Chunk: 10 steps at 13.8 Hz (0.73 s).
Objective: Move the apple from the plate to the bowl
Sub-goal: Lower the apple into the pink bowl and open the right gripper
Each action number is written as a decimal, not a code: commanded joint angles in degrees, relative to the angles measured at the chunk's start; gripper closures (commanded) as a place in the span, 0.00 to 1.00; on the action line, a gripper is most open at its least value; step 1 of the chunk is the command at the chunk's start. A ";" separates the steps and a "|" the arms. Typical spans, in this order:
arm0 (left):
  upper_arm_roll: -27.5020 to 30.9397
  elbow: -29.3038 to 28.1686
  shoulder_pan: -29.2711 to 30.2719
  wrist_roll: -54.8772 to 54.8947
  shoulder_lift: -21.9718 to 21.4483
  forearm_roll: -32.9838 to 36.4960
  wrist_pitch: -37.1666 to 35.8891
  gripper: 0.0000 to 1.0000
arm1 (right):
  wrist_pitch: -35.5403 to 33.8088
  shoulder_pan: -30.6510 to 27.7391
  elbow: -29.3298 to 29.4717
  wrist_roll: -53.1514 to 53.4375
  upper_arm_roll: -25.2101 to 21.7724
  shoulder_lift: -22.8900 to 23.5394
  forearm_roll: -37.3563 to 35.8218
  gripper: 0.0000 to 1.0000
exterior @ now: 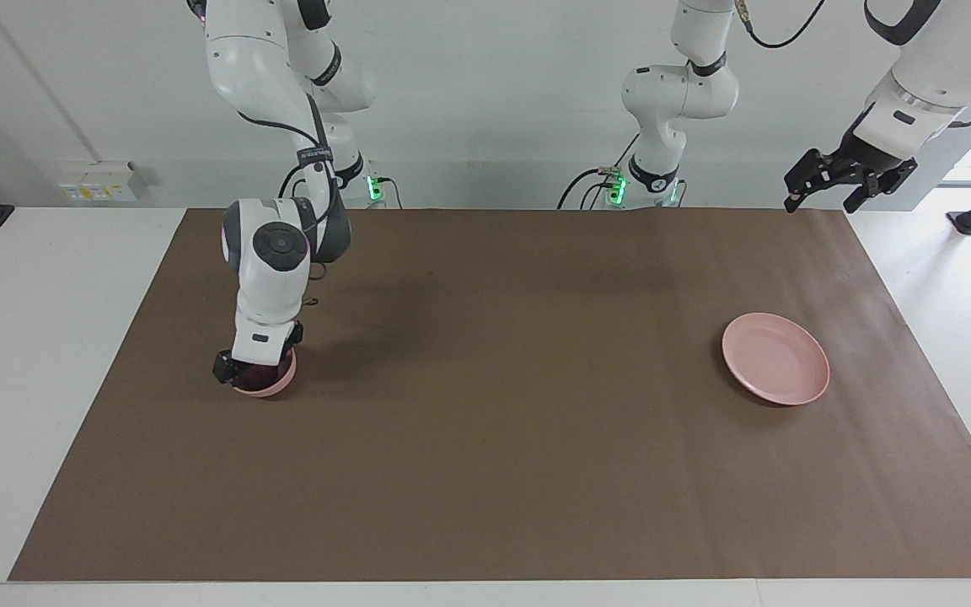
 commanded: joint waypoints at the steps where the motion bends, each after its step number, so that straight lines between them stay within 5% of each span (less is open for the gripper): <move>1: -0.04 -0.09 0.33 -0.53 -0.41 -0.69 -0.55 0.00 | -3.37 -0.32 1.67 1.20 0.73 -1.11 -0.03 0.00; 10: -0.04 -0.09 0.33 -0.53 -0.41 -0.69 -0.55 0.00 | -11.90 -0.41 6.32 1.63 1.52 -9.01 12.61 0.00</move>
